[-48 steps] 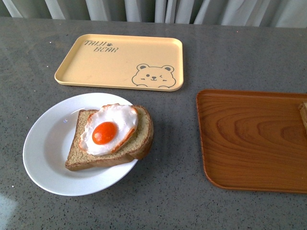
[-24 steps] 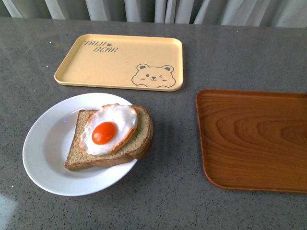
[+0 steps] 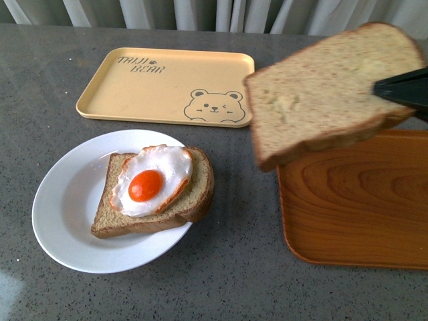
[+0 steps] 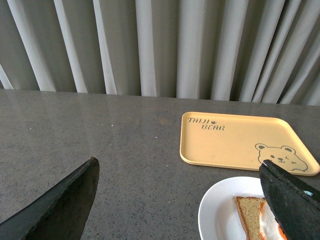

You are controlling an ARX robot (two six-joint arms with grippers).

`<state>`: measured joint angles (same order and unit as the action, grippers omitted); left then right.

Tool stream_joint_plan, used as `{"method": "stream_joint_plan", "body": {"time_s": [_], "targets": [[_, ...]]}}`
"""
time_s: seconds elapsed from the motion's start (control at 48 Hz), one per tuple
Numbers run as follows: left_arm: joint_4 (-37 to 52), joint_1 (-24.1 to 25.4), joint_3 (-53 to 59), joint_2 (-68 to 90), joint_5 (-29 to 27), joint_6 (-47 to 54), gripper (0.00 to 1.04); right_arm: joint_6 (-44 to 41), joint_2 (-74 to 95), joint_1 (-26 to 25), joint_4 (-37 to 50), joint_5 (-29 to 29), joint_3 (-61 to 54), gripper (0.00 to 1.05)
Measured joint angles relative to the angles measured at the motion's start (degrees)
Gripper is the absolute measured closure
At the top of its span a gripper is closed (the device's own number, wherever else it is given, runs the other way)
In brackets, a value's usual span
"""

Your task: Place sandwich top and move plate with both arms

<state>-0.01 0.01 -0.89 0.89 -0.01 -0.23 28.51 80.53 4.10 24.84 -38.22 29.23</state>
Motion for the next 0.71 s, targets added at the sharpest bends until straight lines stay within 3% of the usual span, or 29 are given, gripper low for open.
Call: {"method": "stream_joint_plan", "body": {"time_s": [0.395,0.708], "targets": [[0.0,0.0,0.0,0.0,0.0,0.0,0.09,14.3,9.8,22.3,15.8,18.9,-0.8,1.02],[0.0,0.0,0.0,0.0,0.0,0.0,0.09,18.6,21.9,30.2,23.5,27.8,2.7,1.02]]}}
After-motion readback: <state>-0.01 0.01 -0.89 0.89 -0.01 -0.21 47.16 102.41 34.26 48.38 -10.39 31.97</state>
